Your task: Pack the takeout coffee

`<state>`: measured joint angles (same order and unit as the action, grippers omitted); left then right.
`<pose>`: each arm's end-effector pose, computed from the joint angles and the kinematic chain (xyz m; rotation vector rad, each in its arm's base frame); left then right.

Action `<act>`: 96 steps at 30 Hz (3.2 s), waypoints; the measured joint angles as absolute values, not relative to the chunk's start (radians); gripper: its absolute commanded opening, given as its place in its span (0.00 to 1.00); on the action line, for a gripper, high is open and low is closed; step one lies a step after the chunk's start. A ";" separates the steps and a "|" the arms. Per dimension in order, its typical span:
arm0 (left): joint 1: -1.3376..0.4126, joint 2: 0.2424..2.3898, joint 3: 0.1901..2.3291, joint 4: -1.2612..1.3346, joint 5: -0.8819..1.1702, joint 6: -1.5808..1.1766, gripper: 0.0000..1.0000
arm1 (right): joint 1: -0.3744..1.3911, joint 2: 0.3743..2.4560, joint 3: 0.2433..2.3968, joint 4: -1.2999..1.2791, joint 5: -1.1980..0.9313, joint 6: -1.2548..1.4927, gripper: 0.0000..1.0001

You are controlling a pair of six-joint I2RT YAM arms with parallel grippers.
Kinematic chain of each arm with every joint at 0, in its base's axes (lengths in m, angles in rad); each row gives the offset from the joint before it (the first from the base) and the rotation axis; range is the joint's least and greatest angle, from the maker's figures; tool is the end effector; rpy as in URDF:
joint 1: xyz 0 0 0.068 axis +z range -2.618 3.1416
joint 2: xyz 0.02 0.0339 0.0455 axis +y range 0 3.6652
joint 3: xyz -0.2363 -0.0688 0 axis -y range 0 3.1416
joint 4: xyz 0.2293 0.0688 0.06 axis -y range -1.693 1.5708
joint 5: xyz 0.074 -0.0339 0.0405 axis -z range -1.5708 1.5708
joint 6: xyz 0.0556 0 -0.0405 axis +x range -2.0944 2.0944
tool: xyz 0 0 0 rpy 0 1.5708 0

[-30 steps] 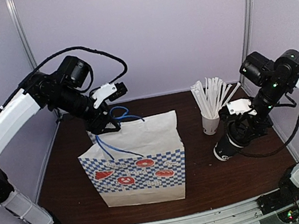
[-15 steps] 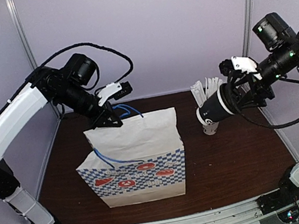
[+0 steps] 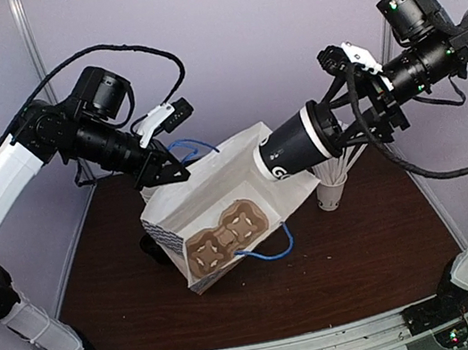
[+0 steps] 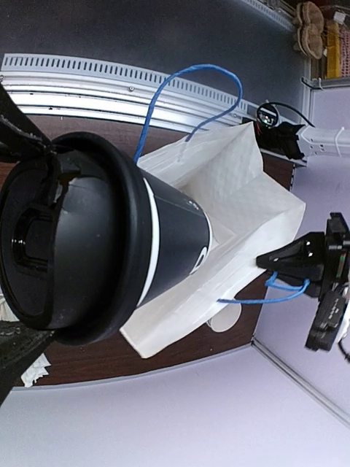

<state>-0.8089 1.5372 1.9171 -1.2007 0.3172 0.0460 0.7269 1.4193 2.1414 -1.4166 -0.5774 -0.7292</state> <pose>0.1871 -0.2212 0.3976 1.1619 2.1766 -0.7264 0.1363 0.1618 0.4665 -1.6839 1.4313 0.6489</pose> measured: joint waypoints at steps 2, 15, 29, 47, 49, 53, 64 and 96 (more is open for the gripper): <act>-0.843 1.555 1.923 -1.198 0.297 0.033 0.00 | 0.791 1.425 2.137 -1.415 -0.534 -0.731 0.68; -0.965 1.674 2.007 -1.198 0.173 -0.049 0.00 | 1.093 1.499 1.954 -1.351 -0.142 -0.806 0.69; -1.079 1.687 2.038 -1.188 0.060 -0.115 0.00 | 1.144 1.542 1.779 -1.283 0.031 -0.796 0.69; -1.186 1.689 1.959 -0.984 -0.070 -0.213 0.45 | 1.160 1.427 1.526 -1.258 0.050 -0.752 0.67; -1.186 1.689 1.959 -0.963 -0.053 -0.212 0.51 | 1.160 1.419 1.502 -1.260 0.041 -0.751 0.67; -1.186 1.674 1.951 -0.913 -0.017 -0.208 0.59 | 1.160 1.404 1.420 -1.271 0.015 -0.751 0.68; -1.172 1.535 1.906 -0.752 -0.072 -0.124 0.63 | 1.153 1.388 1.374 -1.250 0.097 -0.746 0.67; -0.925 1.517 1.560 -0.630 -0.008 -0.176 0.60 | 1.145 1.245 1.264 -1.197 0.089 -0.711 0.67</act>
<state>-0.9253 1.5166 1.5597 -0.6296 -0.0082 -0.1757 1.1446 1.2449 1.2644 -1.1969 0.0887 -0.7109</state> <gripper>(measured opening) 0.616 0.664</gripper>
